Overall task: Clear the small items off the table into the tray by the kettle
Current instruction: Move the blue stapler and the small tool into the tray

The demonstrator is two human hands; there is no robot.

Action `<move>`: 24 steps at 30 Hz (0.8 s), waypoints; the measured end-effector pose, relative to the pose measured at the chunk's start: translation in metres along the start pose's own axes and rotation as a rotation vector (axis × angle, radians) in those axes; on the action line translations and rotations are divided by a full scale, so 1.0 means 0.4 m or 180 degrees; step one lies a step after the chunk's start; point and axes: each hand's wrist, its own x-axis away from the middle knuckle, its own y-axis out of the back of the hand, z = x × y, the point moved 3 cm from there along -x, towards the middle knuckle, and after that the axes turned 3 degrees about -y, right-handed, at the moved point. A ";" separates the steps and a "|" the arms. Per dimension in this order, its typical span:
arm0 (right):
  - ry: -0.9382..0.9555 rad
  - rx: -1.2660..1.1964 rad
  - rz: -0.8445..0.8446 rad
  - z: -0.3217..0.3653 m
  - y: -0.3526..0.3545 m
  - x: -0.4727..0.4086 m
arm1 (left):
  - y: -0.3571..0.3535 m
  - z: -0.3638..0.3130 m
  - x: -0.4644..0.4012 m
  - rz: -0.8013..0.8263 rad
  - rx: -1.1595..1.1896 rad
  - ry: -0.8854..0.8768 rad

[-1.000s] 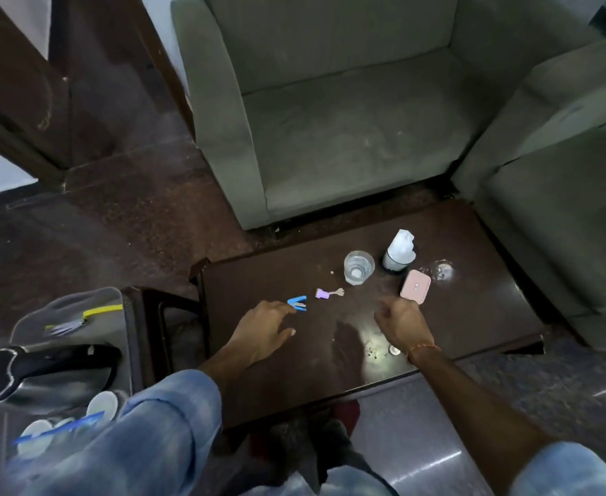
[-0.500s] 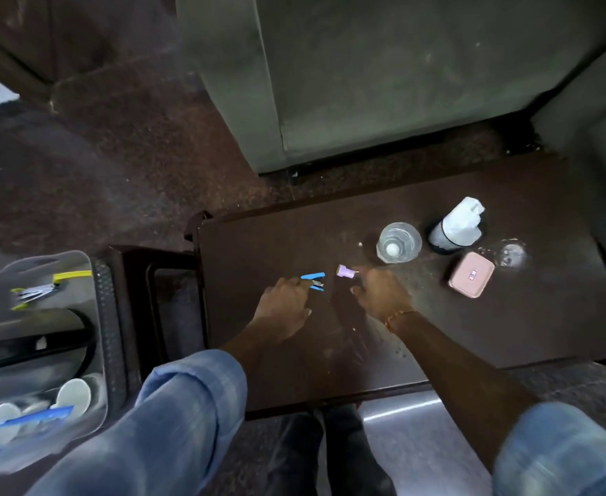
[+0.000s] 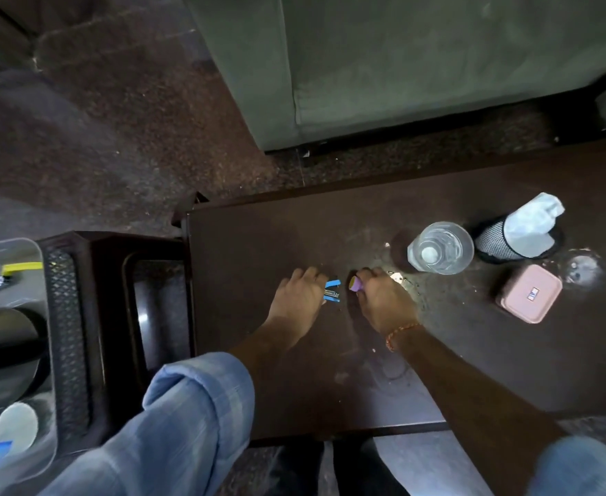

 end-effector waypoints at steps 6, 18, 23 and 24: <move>0.0015 -0.0209 -0.0132 0.013 0.052 0.042 | 0.058 0.007 0.039 -0.0151 0.0103 -0.0026; 0.0421 -0.0648 -0.0610 0.159 0.301 0.209 | 0.340 0.045 0.255 -0.0703 0.0204 -0.0025; 0.0803 -0.0829 -0.0870 0.308 0.415 0.255 | 0.431 0.114 0.427 -0.0856 0.0218 0.0336; 0.0890 -0.0891 -0.0894 0.343 0.434 0.262 | 0.453 0.132 0.460 -0.0912 0.0221 0.0426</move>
